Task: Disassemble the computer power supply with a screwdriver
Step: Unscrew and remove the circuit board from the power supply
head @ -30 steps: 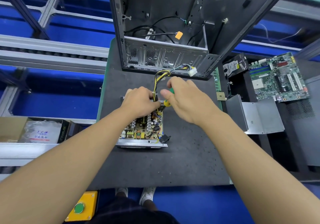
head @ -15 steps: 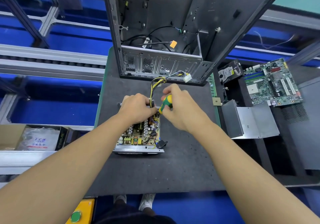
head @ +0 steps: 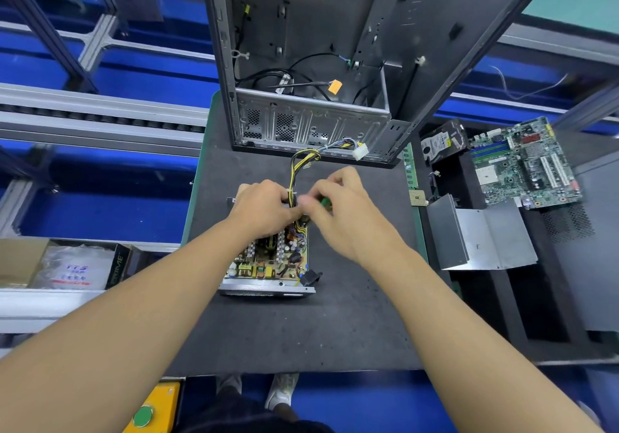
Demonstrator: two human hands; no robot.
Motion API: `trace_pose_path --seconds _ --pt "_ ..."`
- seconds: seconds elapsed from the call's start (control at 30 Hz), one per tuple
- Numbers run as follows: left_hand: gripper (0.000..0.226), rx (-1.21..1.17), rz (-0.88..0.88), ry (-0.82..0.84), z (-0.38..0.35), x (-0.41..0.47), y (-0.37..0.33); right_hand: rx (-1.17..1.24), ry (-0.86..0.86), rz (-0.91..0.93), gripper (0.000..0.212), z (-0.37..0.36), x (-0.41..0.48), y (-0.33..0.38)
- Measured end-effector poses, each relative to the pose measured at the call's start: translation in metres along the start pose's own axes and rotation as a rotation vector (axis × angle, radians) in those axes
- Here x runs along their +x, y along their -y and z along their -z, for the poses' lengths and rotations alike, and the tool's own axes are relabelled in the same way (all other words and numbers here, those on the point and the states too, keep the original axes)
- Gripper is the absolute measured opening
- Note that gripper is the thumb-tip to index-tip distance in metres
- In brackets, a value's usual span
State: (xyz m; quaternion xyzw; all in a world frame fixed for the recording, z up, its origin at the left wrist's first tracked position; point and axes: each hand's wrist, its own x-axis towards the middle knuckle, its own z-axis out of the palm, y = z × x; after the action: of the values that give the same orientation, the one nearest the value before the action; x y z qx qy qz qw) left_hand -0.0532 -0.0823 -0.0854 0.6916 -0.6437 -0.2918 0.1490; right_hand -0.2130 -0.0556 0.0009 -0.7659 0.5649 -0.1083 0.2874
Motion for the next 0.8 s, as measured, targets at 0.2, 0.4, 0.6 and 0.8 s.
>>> trace_pose_path --seconds 0.2,0.4,0.6,0.8 --pt "0.025 0.000 0.011 -0.003 0.001 -0.001 -0.001 -0.204 -0.106 0.110 0.053 0.005 0.007 -0.004" --pt "0.027 -0.006 0.017 -0.008 0.000 -0.001 -0.002 -0.067 -0.029 0.072 0.041 0.014 0.001 -0.013" --pt "0.029 -0.011 0.010 0.003 0.001 -0.001 -0.001 -0.240 0.002 0.130 0.046 0.015 0.001 -0.009" --pt "0.031 0.005 -0.002 0.011 0.002 -0.001 -0.001 -0.020 -0.079 0.068 0.020 0.005 -0.009 -0.008"
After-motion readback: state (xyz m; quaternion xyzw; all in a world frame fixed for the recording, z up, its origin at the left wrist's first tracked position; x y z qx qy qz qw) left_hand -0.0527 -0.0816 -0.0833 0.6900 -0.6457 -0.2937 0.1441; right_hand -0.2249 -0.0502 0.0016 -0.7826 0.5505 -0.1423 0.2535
